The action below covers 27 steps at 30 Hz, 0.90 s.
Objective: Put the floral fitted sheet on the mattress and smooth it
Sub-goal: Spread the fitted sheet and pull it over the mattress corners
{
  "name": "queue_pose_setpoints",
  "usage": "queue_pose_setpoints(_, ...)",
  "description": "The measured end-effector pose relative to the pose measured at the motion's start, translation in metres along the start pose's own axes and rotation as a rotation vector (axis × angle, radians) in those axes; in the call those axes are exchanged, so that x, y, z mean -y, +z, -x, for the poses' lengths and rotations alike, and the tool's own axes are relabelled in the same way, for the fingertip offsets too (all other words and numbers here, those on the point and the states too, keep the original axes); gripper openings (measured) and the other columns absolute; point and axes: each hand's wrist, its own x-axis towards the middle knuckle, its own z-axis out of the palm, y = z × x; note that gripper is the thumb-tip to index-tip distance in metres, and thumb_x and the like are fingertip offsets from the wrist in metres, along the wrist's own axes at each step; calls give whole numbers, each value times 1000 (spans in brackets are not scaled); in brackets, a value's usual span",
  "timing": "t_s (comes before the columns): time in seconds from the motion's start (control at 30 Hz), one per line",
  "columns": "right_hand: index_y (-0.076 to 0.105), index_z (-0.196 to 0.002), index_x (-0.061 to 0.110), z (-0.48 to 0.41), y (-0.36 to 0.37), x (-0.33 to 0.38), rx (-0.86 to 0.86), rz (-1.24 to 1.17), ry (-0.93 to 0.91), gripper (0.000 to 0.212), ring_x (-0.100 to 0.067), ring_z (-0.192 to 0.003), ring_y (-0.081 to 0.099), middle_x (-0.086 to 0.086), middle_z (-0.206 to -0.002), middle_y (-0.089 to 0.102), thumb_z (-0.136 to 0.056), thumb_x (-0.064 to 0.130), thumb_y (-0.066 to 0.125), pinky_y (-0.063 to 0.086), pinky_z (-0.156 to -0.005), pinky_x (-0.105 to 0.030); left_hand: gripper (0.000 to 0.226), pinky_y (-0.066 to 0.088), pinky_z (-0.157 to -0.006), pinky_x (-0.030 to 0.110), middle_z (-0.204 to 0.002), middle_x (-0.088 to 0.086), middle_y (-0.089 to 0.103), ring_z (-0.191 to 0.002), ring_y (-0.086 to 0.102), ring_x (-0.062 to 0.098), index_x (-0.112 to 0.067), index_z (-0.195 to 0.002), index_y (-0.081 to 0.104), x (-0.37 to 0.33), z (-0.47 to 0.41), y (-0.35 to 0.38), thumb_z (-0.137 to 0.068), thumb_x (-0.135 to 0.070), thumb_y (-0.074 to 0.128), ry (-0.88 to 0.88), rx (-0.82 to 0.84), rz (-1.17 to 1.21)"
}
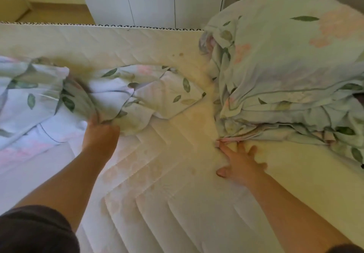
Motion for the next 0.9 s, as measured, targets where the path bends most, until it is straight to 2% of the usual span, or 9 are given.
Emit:
queue_pose_setpoints(0.07, 5, -138, 65, -2, -4, 1, 2, 2, 0, 88, -46, -142, -15, 0, -158, -16, -79, 52, 69, 14, -101, -76, 19, 51, -77, 27, -80, -9, 58, -71, 57, 10, -22, -108, 59, -9, 9, 0, -92, -15, 53, 25, 24, 148)
queue_pose_setpoints(0.17, 5, -140, 63, 3, -4, 5, -29, 22, 12, 85, -46, -142, -12, -2, -159, -13, -82, 51, 66, 15, -101, -75, 22, 54, -73, 36, -95, 1, 68, -85, 67, 21, -16, -114, 60, -39, 44, 7, -96, -11, 47, -13, 35, 482)
queue_pose_setpoints(0.23, 5, -142, 60, 14, 4, 7, -68, 51, 19, 77, -45, -143, -8, -5, -159, -12, -88, 51, 59, 19, -102, -72, 13, 56, -67, 32, -90, 5, 68, -79, 67, 22, -12, -103, 64, -60, 81, 12, -92, -10, 56, -33, -36, 677)
queue_pose_setpoints(0.37, 12, -146, 52, 52, 34, -3, -111, 164, -96, 53, -41, -144, 4, -9, -160, -3, -101, 40, 36, 24, -107, -63, 26, 46, -90, 24, -116, -1, 60, -104, 59, 14, -19, -123, 50, -90, 146, 24, -101, -20, 36, -66, 70, 891)
queue_pose_setpoints(0.5, 18, -150, 39, 105, 50, -24, 51, 223, -187, 56, -39, -145, 9, -13, -160, 0, -100, 27, 41, 27, -112, -50, 27, 47, -88, 23, -109, 5, 65, -98, 64, 16, -14, -118, 59, -123, 215, 11, -92, -14, 55, -19, 50, 925)
queue_pose_setpoints(0.57, 22, -151, 33, 133, 60, -30, 133, 115, -210, 57, -36, -146, 10, -14, -161, 1, -100, 23, 46, 22, -116, -40, 27, 45, -91, 23, -113, 4, 64, -104, 62, 17, -15, -119, 58, -144, 250, 6, -93, -15, 54, 7, 66, 946)
queue_pose_setpoints(0.67, 36, -147, 23, 191, 73, -39, 163, -82, -229, 50, -26, -145, 21, -11, -159, 16, -99, 17, 48, 20, -115, -29, 29, 38, -100, 25, -123, 0, 57, -116, 53, 17, -20, -125, 50, -180, 311, -8, -101, -19, 34, 98, 305, 979)
queue_pose_setpoints(0.8, 60, -125, 14, 263, 96, -55, 102, -236, -193, 31, -22, -121, 53, -6, -131, 58, -99, 21, 45, 38, -92, -23, 25, 40, -96, 30, -119, 8, 58, -114, 54, 25, -15, -119, 51, -211, 398, -36, -99, -15, 36, 283, 455, 1001)
queue_pose_setpoints(0.9, 63, -113, 16, 304, 120, -68, 146, -497, -69, 23, -18, -103, 61, -2, -113, 66, -92, 21, 55, 47, -89, -27, 30, 36, -102, 31, -133, 8, 50, -126, 46, 25, -13, -126, 48, -203, 442, -54, -100, -24, 39, 506, 561, 939)
